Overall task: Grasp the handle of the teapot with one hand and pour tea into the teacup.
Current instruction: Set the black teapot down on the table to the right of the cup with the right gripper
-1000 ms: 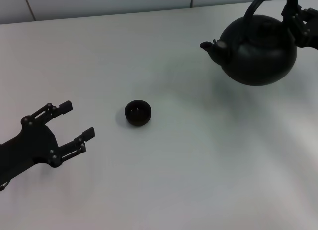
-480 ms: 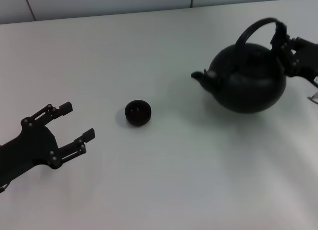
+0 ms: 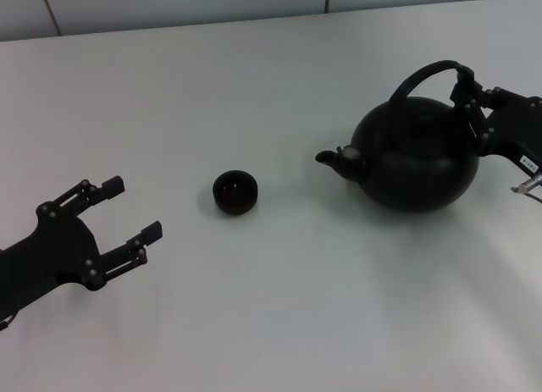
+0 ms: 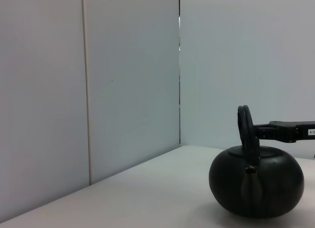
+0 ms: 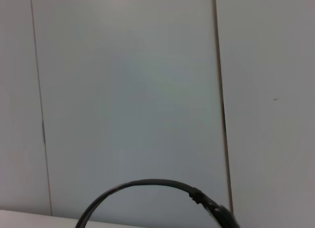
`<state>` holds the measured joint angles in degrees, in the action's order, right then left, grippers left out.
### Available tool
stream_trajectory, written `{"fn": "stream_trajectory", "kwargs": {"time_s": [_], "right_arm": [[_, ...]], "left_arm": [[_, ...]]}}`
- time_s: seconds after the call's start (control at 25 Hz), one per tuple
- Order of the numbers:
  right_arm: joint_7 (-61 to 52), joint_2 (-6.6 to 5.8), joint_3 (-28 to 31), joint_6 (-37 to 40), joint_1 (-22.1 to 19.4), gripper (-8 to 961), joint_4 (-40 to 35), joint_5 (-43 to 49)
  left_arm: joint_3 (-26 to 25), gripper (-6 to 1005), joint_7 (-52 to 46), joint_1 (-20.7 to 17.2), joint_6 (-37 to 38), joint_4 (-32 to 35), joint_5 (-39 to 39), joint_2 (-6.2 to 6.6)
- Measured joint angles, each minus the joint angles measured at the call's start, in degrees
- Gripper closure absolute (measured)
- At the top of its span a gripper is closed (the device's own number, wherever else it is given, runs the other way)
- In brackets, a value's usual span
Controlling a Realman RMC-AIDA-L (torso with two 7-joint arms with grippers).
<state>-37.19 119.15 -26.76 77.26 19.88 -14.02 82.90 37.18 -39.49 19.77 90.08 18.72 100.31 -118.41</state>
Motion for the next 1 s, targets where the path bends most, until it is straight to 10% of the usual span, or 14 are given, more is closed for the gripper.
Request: {"fn": "stream_trajectory", "kwargs": {"time_s": [0.8, 1.0], "right_arm": [[1.66, 0.12, -0.03, -0.7, -0.73, 847, 1.75, -0.01], [1.69, 0.03, 1.83, -0.1, -1.48, 635, 1.73, -0.06]], "left_arm": [[-0.01, 298, -0.25, -0.4, 0.11, 0.0, -0.27, 0.13], [-0.21, 300, -0.28, -0.45, 0.42, 0.0, -0.31, 0.13]]}}
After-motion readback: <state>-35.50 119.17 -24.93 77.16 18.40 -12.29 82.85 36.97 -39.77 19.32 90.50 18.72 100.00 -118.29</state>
